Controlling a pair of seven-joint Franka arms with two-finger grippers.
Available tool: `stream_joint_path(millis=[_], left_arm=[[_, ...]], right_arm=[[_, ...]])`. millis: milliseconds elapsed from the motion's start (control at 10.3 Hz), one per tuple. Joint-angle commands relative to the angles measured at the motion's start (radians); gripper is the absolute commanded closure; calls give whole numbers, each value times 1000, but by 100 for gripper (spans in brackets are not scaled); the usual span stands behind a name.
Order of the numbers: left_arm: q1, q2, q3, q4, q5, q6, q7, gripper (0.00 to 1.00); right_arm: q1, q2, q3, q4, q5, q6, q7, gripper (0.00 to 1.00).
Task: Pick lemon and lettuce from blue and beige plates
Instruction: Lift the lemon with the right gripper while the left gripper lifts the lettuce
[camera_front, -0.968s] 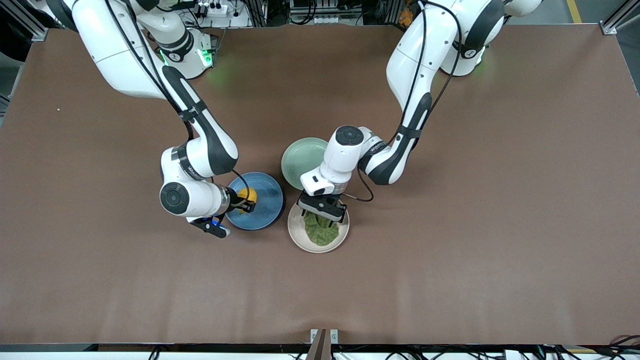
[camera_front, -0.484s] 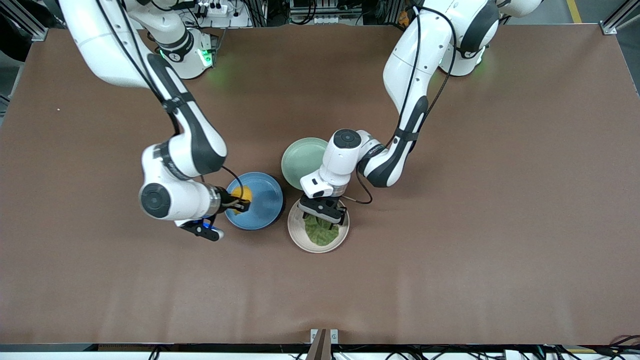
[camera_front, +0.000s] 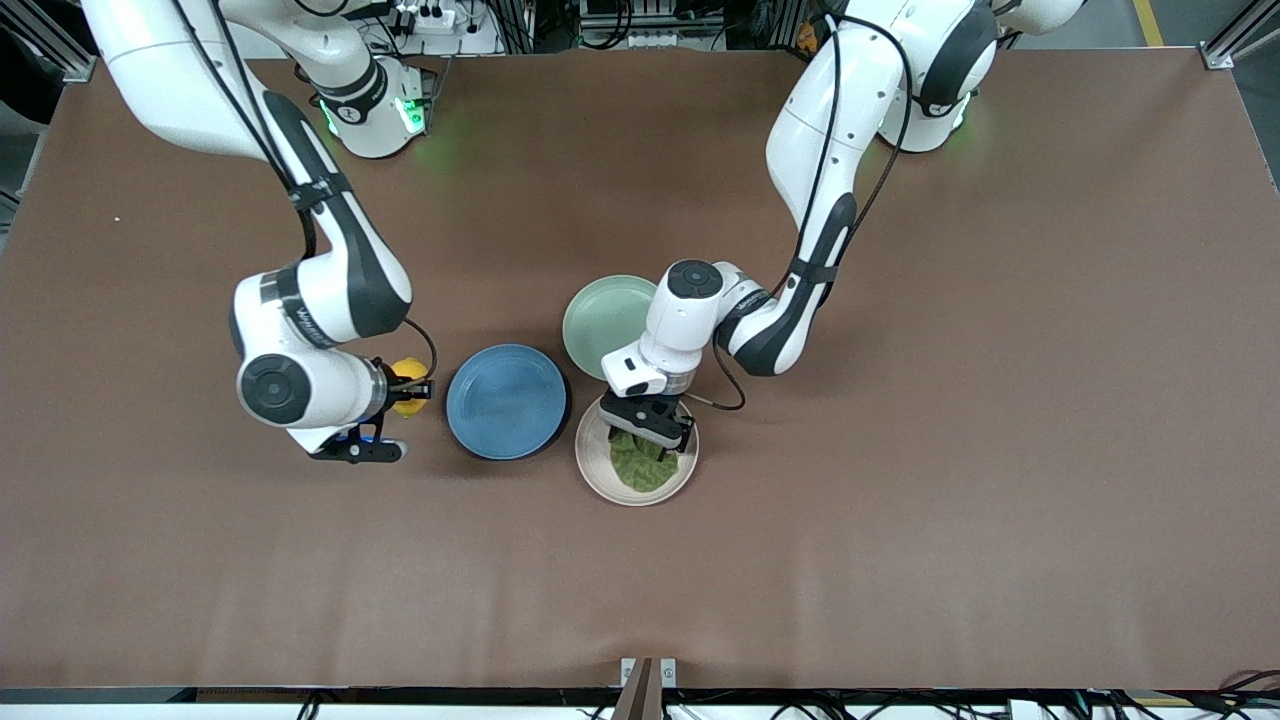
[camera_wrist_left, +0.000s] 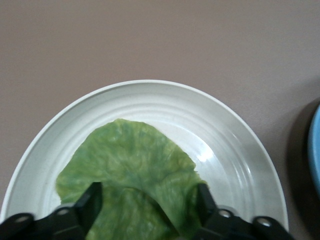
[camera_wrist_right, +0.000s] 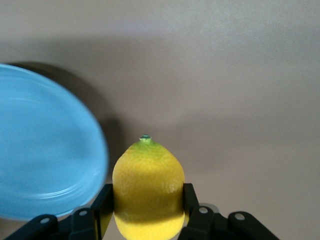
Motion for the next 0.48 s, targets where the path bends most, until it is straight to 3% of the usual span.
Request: stream_joint_path(millis=[0, 387], left_arm=[[-10, 10, 17, 14, 32, 11, -2, 40], [-8, -1, 49, 13, 35, 3, 9, 77]], right_arm=[[-80, -89, 9, -167, -32, 110, -104, 94], [-173, -87, 8, -213, -32, 176, -230, 95]])
